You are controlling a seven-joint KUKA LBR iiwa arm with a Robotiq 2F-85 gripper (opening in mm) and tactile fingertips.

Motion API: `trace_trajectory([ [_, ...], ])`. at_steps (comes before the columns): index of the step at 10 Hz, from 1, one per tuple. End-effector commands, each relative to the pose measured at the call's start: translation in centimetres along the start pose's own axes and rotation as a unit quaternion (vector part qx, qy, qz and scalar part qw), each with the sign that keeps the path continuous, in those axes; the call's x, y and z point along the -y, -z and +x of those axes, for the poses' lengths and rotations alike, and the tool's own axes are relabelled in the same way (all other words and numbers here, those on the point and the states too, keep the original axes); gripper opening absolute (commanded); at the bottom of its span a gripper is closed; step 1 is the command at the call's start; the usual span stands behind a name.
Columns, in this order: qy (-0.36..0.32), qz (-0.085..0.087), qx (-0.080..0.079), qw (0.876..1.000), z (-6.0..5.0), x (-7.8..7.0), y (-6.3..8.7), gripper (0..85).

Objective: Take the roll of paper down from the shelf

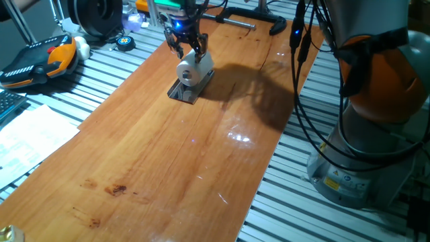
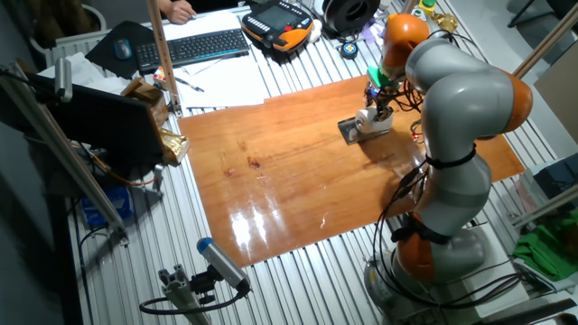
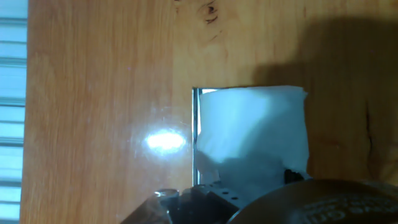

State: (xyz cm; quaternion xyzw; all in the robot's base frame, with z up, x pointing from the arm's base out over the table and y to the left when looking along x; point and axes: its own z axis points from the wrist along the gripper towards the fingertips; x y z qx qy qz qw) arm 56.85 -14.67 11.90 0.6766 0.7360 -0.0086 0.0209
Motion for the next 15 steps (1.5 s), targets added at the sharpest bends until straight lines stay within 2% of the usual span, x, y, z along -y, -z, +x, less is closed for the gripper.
trace_trajectory([
  [1,0.002,0.000,-0.004,1.000,-0.1,0.0,-0.3,53.3],
  [4,0.010,-0.004,-0.006,1.000,-0.1,0.0,-0.6,35.3],
  [6,0.027,0.002,-0.012,1.000,0.0,0.0,-0.5,14.3],
  [7,0.037,0.003,-0.015,0.999,0.0,0.1,-0.4,0.7],
  [9,0.048,0.006,-0.012,0.999,0.5,0.1,-0.2,0.7],
  [11,0.054,0.012,-0.025,0.998,1.2,0.0,0.5,0.7],
  [12,0.053,0.017,-0.026,0.998,1.7,-0.1,0.9,0.7],
  [15,0.051,0.024,-0.022,0.998,4.8,-0.4,1.9,0.7],
])
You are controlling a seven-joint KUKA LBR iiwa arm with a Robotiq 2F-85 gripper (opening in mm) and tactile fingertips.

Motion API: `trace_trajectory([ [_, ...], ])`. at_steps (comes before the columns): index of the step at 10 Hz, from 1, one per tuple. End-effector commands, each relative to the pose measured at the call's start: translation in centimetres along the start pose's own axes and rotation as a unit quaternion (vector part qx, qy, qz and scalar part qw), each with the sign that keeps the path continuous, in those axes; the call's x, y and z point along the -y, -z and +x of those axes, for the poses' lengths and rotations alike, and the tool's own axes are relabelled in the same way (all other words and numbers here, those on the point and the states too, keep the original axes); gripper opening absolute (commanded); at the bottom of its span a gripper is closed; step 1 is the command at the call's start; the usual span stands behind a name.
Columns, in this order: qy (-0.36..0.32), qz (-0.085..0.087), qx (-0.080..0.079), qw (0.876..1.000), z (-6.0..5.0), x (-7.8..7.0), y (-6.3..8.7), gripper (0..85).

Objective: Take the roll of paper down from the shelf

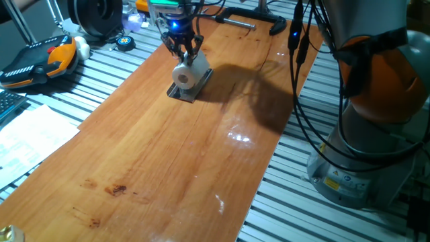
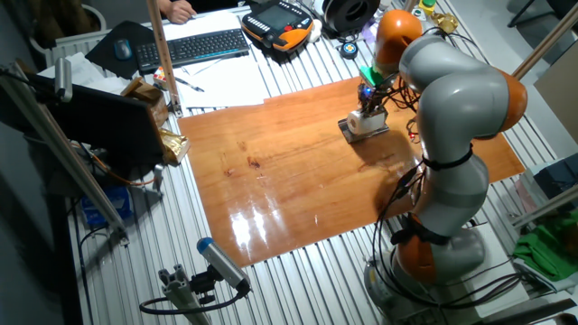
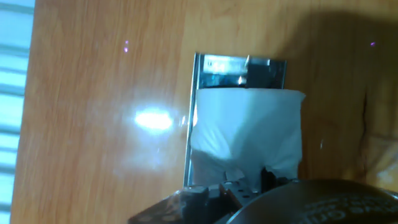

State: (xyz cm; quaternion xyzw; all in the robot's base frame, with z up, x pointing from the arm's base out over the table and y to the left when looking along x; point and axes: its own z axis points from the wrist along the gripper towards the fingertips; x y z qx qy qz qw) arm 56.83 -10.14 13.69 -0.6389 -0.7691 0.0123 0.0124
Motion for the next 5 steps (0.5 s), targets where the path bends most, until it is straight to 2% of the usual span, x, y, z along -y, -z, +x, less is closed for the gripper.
trace_trajectory([
  [1,0.000,0.003,0.001,1.000,1.6,-0.4,0.2,0.7],
  [2,-0.004,0.006,0.005,1.000,3.1,-0.7,0.5,0.7],
  [5,-0.010,0.005,0.020,1.000,6.3,-0.7,0.8,0.7],
])
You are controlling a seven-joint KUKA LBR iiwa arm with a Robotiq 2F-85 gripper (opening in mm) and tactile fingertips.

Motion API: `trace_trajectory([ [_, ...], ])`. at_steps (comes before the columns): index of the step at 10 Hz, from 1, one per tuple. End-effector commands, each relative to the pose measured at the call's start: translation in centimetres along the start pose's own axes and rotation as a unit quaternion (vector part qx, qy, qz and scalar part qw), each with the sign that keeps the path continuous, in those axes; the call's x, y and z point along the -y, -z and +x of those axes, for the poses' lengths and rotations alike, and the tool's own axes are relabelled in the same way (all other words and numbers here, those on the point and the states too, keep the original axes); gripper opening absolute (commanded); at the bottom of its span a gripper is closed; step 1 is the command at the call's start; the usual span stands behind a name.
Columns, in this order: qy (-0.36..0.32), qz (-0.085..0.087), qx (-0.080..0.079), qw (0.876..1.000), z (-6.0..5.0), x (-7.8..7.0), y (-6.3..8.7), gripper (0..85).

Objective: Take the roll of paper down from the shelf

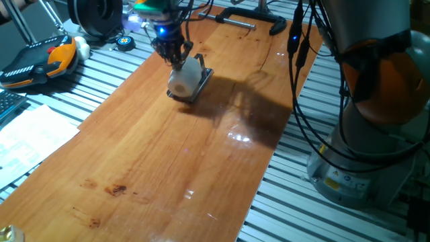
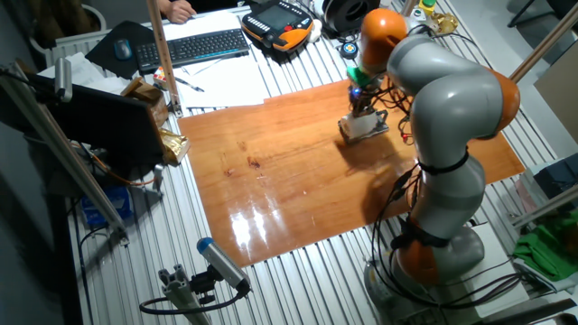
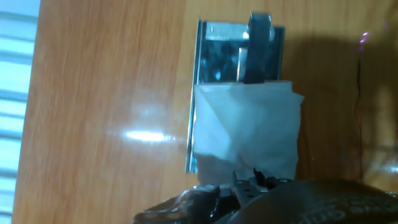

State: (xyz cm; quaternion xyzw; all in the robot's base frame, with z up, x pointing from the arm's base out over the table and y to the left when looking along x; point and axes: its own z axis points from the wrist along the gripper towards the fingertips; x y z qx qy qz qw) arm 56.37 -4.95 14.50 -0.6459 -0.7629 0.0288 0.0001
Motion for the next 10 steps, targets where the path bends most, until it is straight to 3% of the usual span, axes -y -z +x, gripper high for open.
trace_trajectory([
  [1,-0.002,0.002,0.000,1.000,2.0,-0.2,0.2,0.7],
  [2,-0.006,0.006,0.000,1.000,2.2,-0.3,0.2,0.7],
  [3,-0.007,0.006,-0.001,1.000,1.7,-0.3,0.1,0.7],
  [4,-0.009,0.000,-0.010,1.000,2.0,-0.2,0.2,0.7],
  [5,-0.023,0.005,0.003,1.000,3.6,0.1,0.4,0.7],
  [7,-0.042,0.007,0.003,0.999,5.7,0.6,0.6,0.7],
  [9,-0.049,0.006,0.001,0.999,6.6,1.1,0.1,0.7],
  [10,-0.048,0.007,0.003,0.999,6.3,1.0,0.0,0.7],
])
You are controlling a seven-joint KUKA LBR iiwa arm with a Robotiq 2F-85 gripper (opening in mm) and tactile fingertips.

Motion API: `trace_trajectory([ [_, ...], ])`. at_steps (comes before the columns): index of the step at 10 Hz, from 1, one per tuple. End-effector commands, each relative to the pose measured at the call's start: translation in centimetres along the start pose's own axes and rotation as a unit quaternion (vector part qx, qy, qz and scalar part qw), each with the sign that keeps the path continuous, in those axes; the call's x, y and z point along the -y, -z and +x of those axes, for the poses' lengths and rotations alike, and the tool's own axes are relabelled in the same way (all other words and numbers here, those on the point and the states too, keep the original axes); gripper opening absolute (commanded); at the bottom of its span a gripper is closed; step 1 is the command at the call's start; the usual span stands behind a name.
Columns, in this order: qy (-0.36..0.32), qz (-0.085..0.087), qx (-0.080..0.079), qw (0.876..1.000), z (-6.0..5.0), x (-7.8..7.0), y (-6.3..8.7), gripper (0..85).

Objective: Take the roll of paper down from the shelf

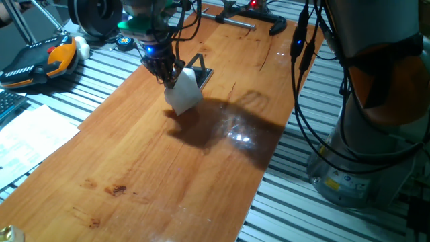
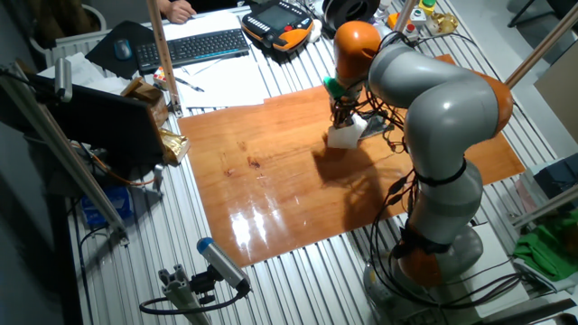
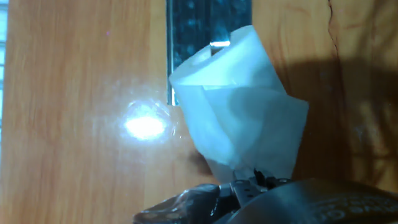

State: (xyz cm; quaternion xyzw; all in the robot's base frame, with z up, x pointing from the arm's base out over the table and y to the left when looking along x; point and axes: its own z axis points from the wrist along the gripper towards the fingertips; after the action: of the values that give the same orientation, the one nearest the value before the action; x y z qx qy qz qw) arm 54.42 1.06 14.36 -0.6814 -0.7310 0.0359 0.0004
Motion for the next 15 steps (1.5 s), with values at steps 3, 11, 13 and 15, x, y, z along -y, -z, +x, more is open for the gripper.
trace_trajectory([
  [3,0.008,0.004,-0.007,1.000,-1.1,-0.7,0.0,8.3],
  [11,0.059,0.004,0.002,0.998,-4.9,-1.3,-1.7,73.0],
  [13,0.067,0.000,0.009,0.998,-5.5,-1.4,-2.1,74.0],
  [15,0.067,-0.002,0.020,0.998,-5.5,-1.5,-2.4,73.0],
])
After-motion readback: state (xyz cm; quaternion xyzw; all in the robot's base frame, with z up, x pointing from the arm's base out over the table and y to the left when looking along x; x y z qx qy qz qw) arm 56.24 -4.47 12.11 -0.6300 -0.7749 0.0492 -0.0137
